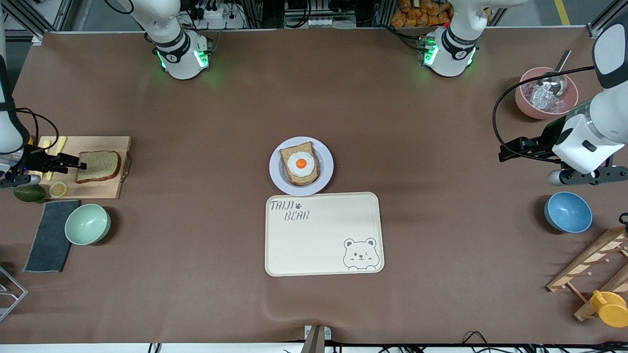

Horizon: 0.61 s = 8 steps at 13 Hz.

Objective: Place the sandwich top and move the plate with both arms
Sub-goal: 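Reach the right gripper down to the bread slice on the cutting board, then close the right gripper on the bread slice edge and lift it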

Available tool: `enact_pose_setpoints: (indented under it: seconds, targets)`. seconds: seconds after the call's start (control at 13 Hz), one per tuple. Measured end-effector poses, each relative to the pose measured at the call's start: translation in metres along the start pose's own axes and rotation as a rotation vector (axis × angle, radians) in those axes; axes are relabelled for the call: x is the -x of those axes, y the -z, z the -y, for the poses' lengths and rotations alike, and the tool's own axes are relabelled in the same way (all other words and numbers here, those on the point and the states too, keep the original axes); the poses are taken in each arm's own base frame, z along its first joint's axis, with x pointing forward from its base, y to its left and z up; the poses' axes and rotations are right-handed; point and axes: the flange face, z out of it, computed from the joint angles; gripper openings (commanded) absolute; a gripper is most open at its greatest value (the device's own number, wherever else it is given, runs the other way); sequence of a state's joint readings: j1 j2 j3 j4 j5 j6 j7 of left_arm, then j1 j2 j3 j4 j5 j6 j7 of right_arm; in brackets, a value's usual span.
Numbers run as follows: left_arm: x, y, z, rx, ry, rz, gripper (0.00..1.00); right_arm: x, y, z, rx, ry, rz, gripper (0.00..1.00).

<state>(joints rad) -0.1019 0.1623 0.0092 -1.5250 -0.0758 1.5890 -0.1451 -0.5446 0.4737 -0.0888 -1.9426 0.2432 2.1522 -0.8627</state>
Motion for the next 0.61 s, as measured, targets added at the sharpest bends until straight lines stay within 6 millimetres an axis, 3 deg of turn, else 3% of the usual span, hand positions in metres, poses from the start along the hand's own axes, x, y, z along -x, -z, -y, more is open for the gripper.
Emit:
enact_pose_setpoints:
  seconds: [0.15, 0.61]
  targets:
    - [0.0, 0.0, -0.002, 0.011, -0.001, -0.004, 1.0, 0.003, -0.001, -0.008, -0.005, -0.005, -0.006, 0.68]
    - [0.0, -0.002, -0.002, 0.015, 0.0, 0.001, 1.0, 0.007, -0.008, -0.015, -0.026, -0.033, -0.017, 0.67]
